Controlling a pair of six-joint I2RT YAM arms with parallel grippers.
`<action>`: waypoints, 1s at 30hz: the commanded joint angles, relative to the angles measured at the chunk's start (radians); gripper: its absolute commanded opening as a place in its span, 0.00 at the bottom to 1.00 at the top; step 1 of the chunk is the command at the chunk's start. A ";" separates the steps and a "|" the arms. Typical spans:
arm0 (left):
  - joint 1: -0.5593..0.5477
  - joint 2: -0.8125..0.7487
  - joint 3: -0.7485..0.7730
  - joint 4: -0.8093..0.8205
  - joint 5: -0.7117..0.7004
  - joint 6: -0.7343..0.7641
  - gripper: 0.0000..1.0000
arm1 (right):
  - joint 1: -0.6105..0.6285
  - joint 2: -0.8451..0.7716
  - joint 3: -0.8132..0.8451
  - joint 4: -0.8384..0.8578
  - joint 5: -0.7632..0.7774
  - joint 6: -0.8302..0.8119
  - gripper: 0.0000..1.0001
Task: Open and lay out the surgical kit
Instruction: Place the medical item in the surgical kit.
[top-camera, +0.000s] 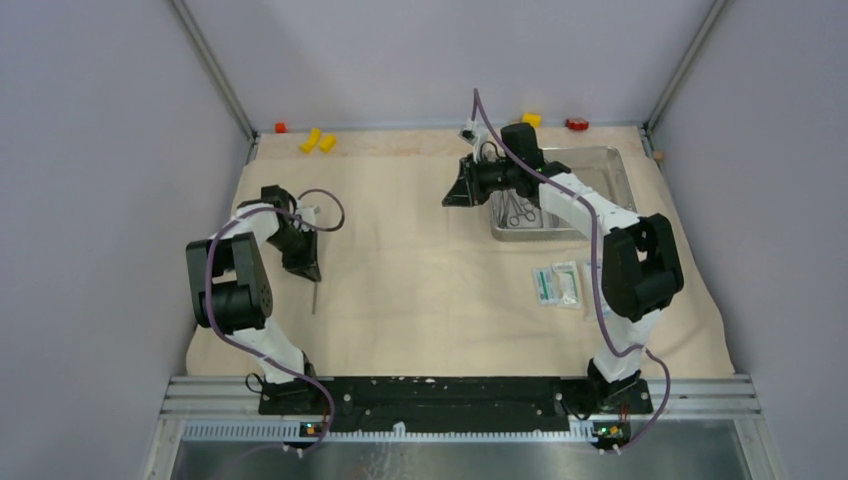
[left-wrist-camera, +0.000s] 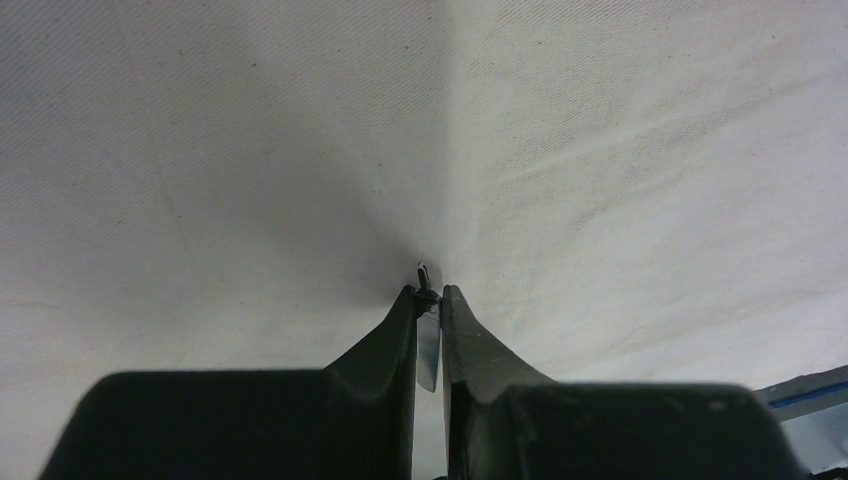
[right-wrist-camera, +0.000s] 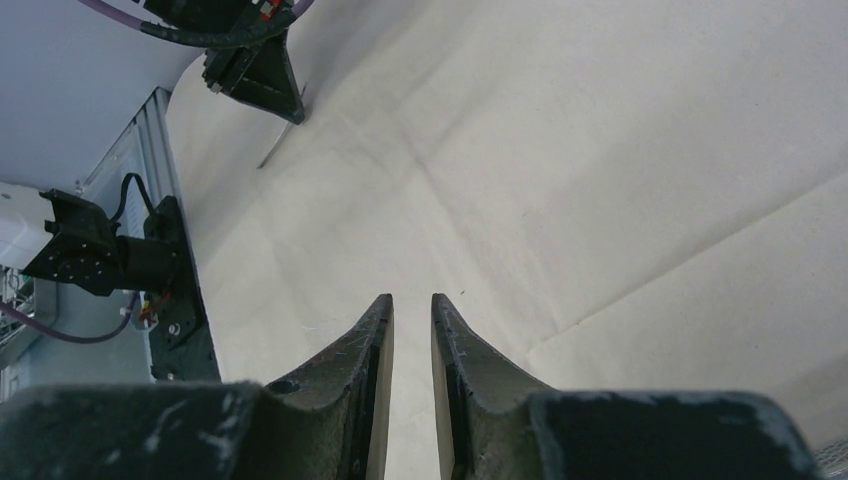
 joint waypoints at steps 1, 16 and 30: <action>0.014 0.013 0.025 0.035 -0.019 0.012 0.00 | -0.009 0.001 0.010 0.040 -0.023 0.011 0.20; 0.030 0.018 0.044 0.050 -0.087 0.053 0.00 | -0.012 0.001 0.012 0.036 -0.019 0.013 0.19; 0.044 0.059 0.035 0.055 -0.030 0.009 0.07 | -0.016 0.002 0.015 0.031 -0.021 0.012 0.19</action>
